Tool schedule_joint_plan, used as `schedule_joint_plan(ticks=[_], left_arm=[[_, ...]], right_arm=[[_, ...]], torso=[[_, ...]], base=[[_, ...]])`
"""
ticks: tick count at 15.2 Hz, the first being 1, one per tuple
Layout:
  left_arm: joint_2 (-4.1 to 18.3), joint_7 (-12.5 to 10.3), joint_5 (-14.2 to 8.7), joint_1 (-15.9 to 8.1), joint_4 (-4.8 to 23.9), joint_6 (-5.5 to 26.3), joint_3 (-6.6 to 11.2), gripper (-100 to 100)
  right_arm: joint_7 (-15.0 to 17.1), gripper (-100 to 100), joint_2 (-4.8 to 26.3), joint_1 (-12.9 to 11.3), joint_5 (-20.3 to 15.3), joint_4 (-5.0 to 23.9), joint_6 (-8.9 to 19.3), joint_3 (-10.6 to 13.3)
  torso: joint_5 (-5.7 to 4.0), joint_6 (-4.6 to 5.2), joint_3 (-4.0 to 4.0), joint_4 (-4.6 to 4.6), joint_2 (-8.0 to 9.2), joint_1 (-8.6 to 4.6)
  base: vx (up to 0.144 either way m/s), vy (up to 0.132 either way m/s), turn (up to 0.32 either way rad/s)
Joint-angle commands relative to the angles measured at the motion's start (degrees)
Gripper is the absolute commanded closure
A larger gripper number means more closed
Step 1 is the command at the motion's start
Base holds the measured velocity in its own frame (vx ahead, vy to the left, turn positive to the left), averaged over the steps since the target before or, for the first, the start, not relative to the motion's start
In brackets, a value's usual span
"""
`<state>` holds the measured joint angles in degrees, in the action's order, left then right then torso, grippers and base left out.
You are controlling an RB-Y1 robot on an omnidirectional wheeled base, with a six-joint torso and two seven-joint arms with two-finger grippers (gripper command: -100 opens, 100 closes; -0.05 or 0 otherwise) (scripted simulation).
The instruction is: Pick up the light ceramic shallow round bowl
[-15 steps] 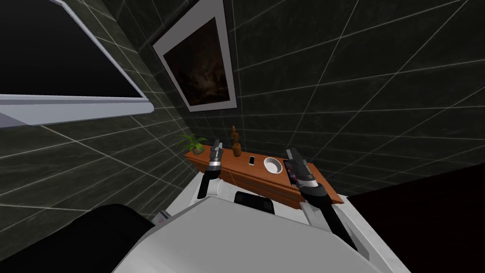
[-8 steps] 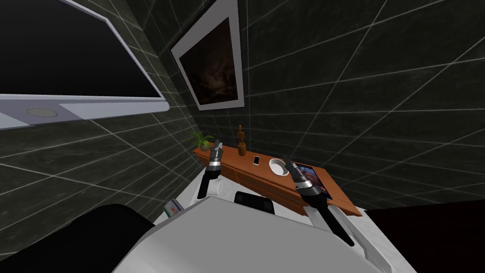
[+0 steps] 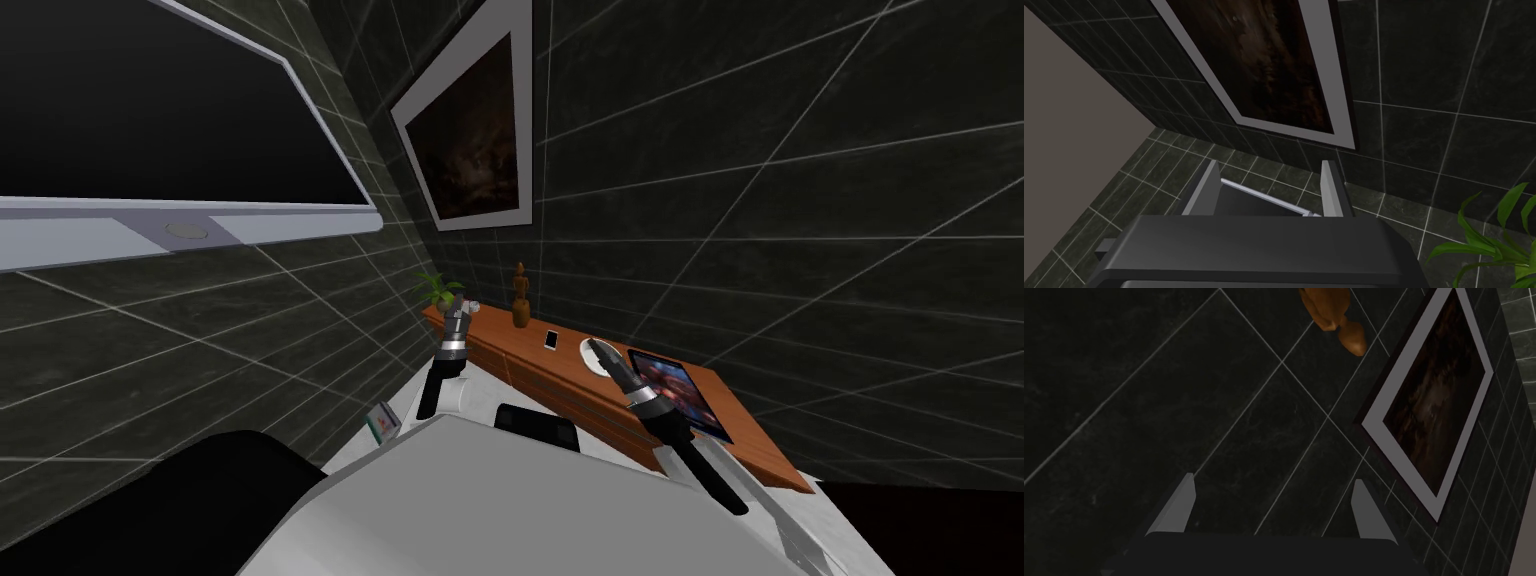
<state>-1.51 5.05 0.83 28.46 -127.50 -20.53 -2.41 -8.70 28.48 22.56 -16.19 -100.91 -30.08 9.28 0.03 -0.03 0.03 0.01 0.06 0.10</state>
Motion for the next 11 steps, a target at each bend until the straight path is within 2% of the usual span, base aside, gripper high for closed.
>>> schedule_joint_plan(ticks=[1,2,3,4,5,7,8,11], left_arm=[[0.0,0.0,0.0,0.0,0.0,0.0,0.00,0],[0.0,0.0,0.0,0.0,0.0,0.0,0.00,0],[0.0,0.0,0.0,0.0,0.0,0.0,0.00,0],[0.0,0.0,0.0,0.0,0.0,0.0,0.00,0],[0.0,0.0,0.0,0.0,0.0,0.0,0.00,0],[0.0,0.0,0.0,0.0,0.0,0.0,0.00,0],[0.0,0.0,0.0,0.0,0.0,0.0,0.00,0],[0.0,0.0,0.0,0.0,0.0,0.0,0.00,0]], right_arm=[[-0.6,-100,1.3,-0.4,-0.9,2.9,0.2,0.4],[-0.6,-100,1.3,-0.4,-0.9,3.3,0.2,0.4],[-1.4,-100,3.3,-0.9,-2.2,5.3,0.8,1.0],[-1.4,-100,3.3,-0.9,-2.2,6.5,0.8,1.0],[-2.2,-100,5.2,-1.5,-3.6,8.0,1.5,1.7],[-2.2,-100,5.2,-1.5,-3.6,9.8,1.5,1.7],[-3.0,-100,7.0,-2.0,-4.9,11.9,2.1,2.3],[-3.8,-100,8.9,-2.6,-6.3,16.4,2.7,3.0]], torso=[[0.00,0.00,0.00,0.00,0.00,0.00],[0.00,0.01,0.00,0.00,0.01,0.01],[0.00,0.03,0.00,0.00,0.01,-0.01],[0.00,0.01,0.00,0.00,0.01,0.01],[0.01,0.02,0.01,0.00,0.02,0.02],[0.01,0.01,0.00,0.00,0.00,0.06],[0.00,0.04,0.00,0.00,0.00,0.02],[0.02,-0.03,-0.01,0.00,-0.01,0.05]], base=[[-0.011,0.039,0.181],[-0.010,0.025,0.073],[-0.011,0.039,0.163],[-0.012,0.043,0.186],[-0.010,0.051,0.270],[-0.005,0.041,0.131],[-0.009,0.043,0.169],[-0.004,0.049,0.241]])
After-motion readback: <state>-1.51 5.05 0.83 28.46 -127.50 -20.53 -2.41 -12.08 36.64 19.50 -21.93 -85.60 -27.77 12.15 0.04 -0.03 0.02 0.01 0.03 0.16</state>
